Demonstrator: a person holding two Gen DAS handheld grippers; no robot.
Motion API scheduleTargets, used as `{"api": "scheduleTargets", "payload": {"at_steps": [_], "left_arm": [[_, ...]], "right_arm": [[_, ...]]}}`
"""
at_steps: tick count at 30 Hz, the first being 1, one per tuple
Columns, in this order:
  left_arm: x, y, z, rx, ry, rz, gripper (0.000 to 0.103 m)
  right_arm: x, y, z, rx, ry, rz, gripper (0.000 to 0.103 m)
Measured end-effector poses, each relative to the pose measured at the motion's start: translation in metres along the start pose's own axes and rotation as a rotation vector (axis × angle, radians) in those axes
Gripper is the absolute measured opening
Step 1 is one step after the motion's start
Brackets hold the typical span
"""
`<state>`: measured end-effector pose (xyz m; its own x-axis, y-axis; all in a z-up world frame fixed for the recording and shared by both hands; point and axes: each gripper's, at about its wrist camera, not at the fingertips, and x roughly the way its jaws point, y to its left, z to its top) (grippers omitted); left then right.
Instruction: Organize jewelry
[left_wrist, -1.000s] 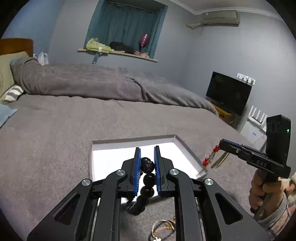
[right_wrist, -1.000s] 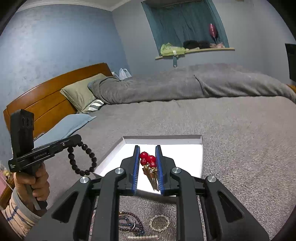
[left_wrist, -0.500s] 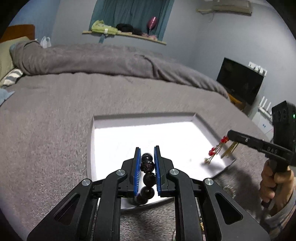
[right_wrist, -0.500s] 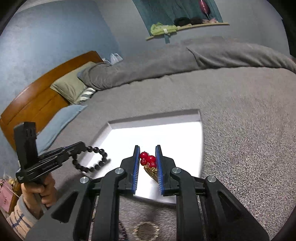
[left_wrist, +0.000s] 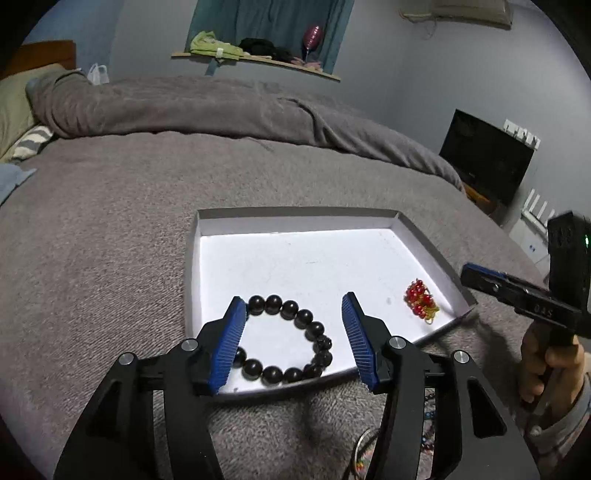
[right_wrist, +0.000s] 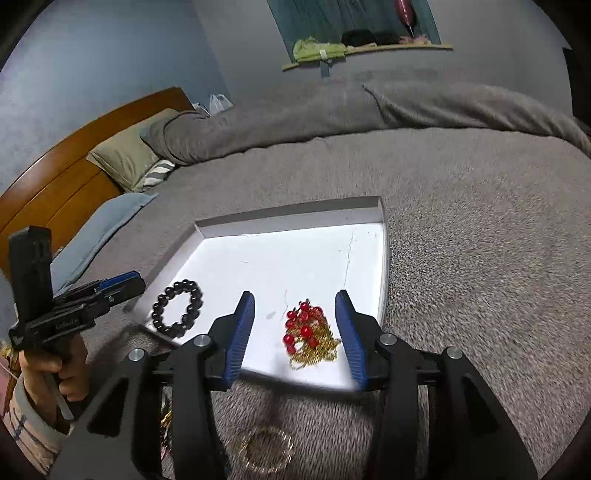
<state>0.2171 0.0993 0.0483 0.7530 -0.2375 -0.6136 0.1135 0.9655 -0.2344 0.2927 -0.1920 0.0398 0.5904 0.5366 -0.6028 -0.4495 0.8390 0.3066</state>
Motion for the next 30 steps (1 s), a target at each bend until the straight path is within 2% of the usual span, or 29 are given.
{"api": "scheduleTargets", "payload": {"at_steps": [5,7,8,9,19,22,27,30], "left_arm": [[-0.024,0.003,-0.012,-0.05,-0.007,-0.032,0.057],[-0.036,-0.002,-0.021,-0.043,-0.018,-0.041,0.065],[-0.041,-0.005,-0.025,-0.038,-0.027,-0.048,0.073],[-0.047,-0.009,-0.03,-0.031,-0.039,-0.06,0.075],[-0.071,-0.032,-0.07,0.059,-0.027,-0.061,0.077],[-0.069,-0.035,-0.08,0.049,0.007,-0.104,0.077],[-0.055,-0.05,-0.089,0.112,0.047,-0.088,0.077],[-0.043,-0.056,-0.092,0.149,0.092,-0.087,0.069]], "right_arm": [[-0.033,0.015,-0.02,-0.037,-0.035,-0.012,0.047],[-0.044,0.019,-0.027,-0.043,-0.05,-0.013,0.054],[-0.05,0.022,-0.033,-0.052,-0.062,-0.018,0.056],[-0.053,0.024,-0.036,-0.061,-0.069,-0.026,0.058],[-0.068,0.026,-0.073,-0.092,-0.053,-0.082,0.058],[-0.067,0.023,-0.077,-0.094,-0.039,-0.086,0.058],[-0.065,0.02,-0.08,-0.085,-0.028,-0.083,0.058],[-0.065,0.021,-0.08,-0.088,-0.029,-0.078,0.058]]}}
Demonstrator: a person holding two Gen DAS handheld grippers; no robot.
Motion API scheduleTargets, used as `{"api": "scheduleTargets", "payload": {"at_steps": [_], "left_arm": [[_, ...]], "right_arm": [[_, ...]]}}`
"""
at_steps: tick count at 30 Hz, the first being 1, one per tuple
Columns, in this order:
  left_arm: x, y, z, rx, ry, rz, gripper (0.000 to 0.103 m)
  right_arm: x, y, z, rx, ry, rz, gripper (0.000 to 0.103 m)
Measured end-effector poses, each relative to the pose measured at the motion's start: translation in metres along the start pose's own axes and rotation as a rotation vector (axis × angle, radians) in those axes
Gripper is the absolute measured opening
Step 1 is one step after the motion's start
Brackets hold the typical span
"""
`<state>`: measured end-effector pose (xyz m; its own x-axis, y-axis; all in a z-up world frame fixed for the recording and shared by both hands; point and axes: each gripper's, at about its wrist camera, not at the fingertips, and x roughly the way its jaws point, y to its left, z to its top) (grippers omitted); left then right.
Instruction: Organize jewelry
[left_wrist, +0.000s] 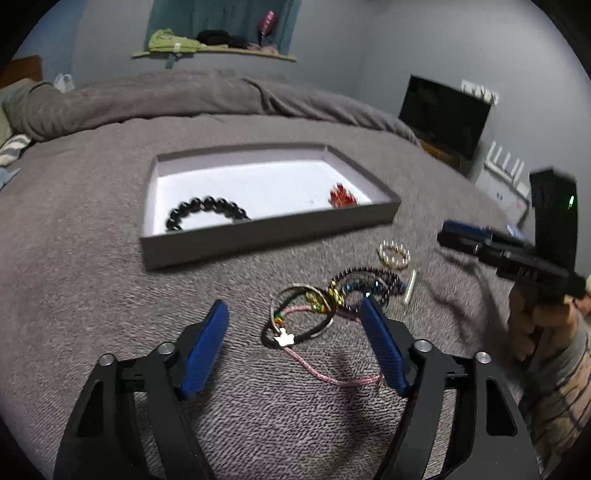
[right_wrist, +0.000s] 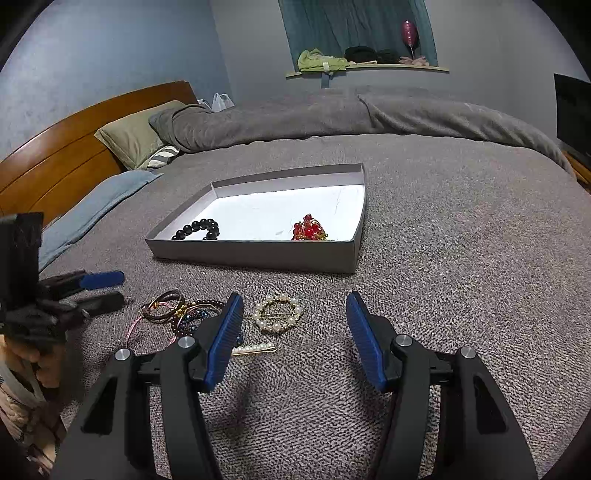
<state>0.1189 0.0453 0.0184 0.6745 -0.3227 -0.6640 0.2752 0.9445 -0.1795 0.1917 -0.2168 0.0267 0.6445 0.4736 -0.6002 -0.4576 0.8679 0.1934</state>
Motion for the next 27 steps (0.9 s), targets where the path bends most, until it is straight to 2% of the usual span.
{"api": "scheduleTargets", "payload": {"at_steps": [4,10,14,18,22,23,24,27], "left_arm": [[0.013,-0.002,-0.003,0.022,0.052,0.014,0.061],[0.022,-0.001,-0.005,0.031,0.092,0.026,0.06],[0.027,-0.004,-0.006,0.059,0.117,0.04,0.042],[0.025,-0.003,-0.004,0.06,0.108,0.045,0.023],[0.019,0.003,-0.001,0.036,0.086,0.035,0.02],[0.017,0.003,0.0,0.033,0.075,0.038,0.013],[0.014,0.005,0.002,0.029,0.064,0.041,0.012],[0.007,0.008,0.006,0.009,0.032,0.04,0.011]], "right_arm": [[0.001,0.0,-0.001,0.003,0.009,0.009,0.058],[0.002,0.002,0.0,0.006,0.014,0.027,0.059],[0.002,0.003,0.0,0.003,0.016,0.031,0.059],[0.001,0.002,0.0,0.008,0.013,0.037,0.059],[0.003,0.003,0.0,0.009,0.02,0.041,0.059],[0.004,0.003,0.0,0.008,0.023,0.041,0.059],[0.005,0.003,-0.001,0.008,0.026,0.04,0.059],[0.008,0.003,-0.002,0.006,0.039,0.035,0.059]]}}
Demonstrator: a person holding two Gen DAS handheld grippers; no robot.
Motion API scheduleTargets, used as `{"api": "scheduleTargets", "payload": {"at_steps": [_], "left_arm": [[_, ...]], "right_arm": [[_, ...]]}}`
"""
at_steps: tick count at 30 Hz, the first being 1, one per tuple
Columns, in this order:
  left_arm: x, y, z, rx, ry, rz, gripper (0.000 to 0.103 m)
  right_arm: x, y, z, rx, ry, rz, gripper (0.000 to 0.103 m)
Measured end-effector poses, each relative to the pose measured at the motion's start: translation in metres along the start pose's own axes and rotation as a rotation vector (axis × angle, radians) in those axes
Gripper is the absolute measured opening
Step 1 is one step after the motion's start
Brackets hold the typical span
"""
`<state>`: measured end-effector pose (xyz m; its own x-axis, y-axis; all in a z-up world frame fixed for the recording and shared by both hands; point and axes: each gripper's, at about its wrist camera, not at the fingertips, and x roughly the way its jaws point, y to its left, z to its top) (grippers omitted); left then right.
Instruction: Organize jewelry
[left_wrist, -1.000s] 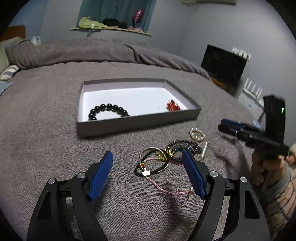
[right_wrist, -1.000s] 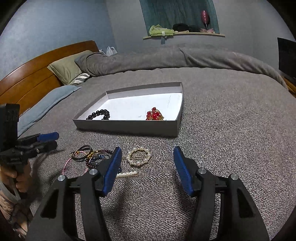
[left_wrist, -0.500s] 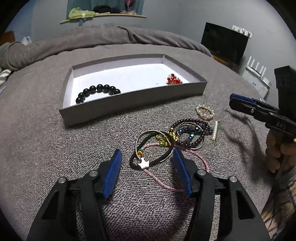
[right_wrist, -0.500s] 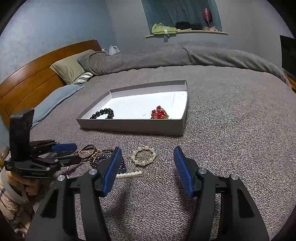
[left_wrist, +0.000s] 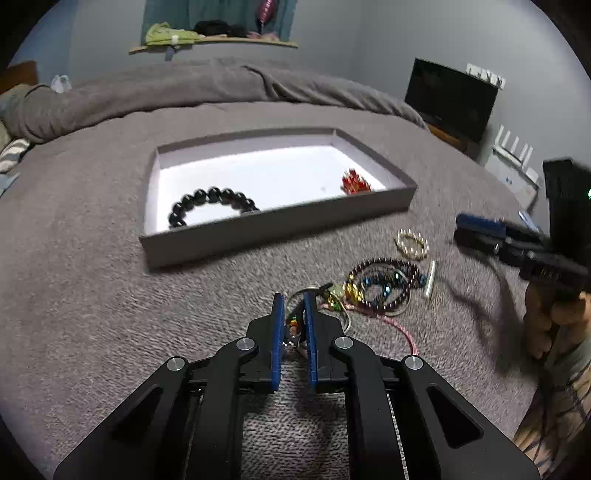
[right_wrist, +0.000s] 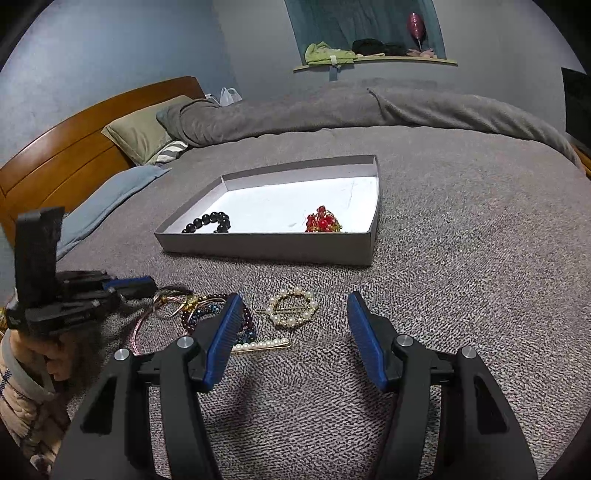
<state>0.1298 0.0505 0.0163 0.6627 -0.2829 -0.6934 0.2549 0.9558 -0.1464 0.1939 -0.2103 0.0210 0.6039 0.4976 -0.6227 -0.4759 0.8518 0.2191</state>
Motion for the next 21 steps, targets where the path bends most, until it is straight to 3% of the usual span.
{"api": "scheduleTargets", "payload": {"at_steps": [3,21], "left_arm": [[-0.004,0.004,0.002,-0.014,-0.018,0.003,0.003],[-0.023,0.012,0.009,-0.043,-0.091,0.007,0.003]], "right_arm": [[0.004,0.0,-0.001,-0.004,0.015,-0.005,0.059],[0.036,0.014,0.0,-0.089,0.108,-0.039,0.059]]}}
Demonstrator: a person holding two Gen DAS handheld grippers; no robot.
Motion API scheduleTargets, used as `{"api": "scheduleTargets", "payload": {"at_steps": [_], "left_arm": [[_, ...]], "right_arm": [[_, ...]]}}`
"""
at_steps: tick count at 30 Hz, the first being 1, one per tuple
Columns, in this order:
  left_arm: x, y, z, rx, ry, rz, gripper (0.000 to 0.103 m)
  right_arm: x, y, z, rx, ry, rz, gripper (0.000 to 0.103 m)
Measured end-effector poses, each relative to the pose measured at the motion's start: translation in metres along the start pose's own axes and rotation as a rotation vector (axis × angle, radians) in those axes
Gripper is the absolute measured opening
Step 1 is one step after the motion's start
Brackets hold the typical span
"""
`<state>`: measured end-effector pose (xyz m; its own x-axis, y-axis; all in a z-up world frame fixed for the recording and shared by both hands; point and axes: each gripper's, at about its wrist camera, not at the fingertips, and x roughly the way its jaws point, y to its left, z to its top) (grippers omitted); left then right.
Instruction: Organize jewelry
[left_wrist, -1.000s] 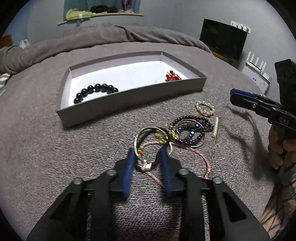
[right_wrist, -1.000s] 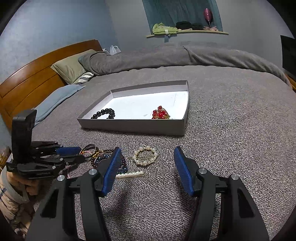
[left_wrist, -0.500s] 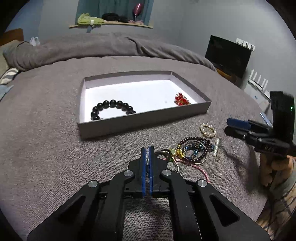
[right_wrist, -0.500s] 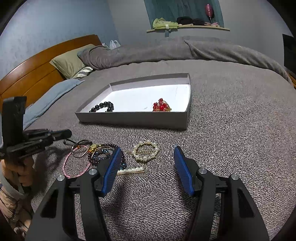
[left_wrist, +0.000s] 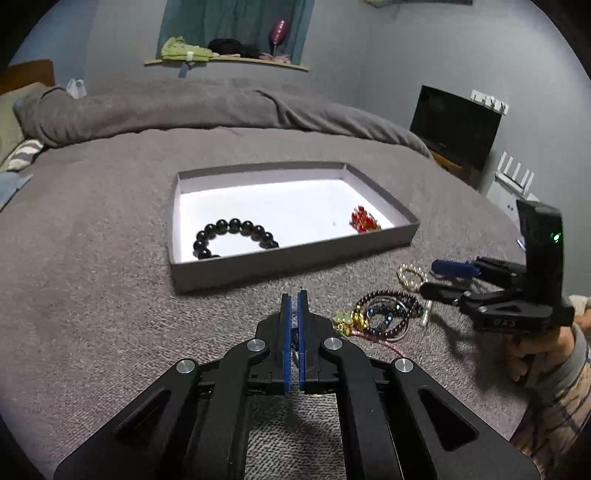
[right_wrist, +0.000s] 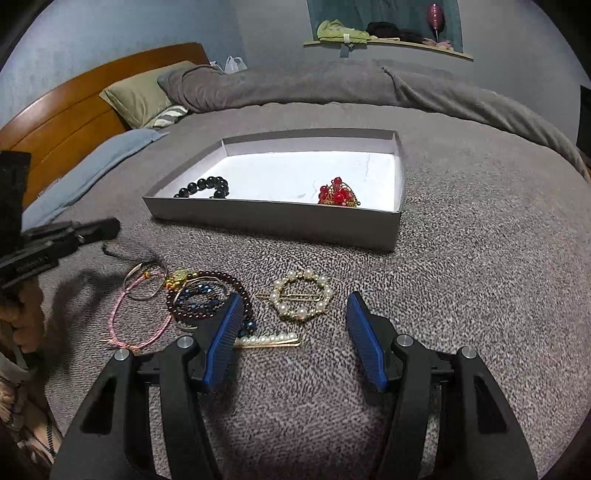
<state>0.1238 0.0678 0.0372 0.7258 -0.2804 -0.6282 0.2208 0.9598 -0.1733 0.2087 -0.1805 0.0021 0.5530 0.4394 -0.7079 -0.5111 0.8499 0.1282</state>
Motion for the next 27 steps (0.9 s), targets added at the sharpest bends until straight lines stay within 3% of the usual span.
{"api": "scheduleTargets", "payload": {"at_steps": [9,10,12,17,22,27], "left_arm": [[0.009,0.014,-0.004,-0.024,0.049,0.035,0.005],[0.012,0.016,-0.005,-0.028,0.064,0.031,0.009],[0.013,0.019,-0.006,-0.033,0.071,0.034,0.026],[0.014,0.019,-0.009,-0.019,0.101,0.024,0.053],[0.016,0.013,-0.014,0.035,0.138,-0.007,0.054],[0.018,0.02,-0.019,0.016,0.154,0.03,0.051]], "right_arm": [[0.02,0.002,0.005,-0.043,0.053,-0.03,0.057],[0.021,0.002,0.006,-0.046,0.058,-0.028,0.053],[0.024,0.002,0.005,-0.048,0.069,-0.034,0.042],[0.022,0.001,0.005,-0.049,0.055,-0.034,0.042],[0.012,-0.005,0.008,-0.029,0.006,-0.054,0.041],[0.006,-0.013,0.01,0.001,-0.012,-0.052,0.042]]}}
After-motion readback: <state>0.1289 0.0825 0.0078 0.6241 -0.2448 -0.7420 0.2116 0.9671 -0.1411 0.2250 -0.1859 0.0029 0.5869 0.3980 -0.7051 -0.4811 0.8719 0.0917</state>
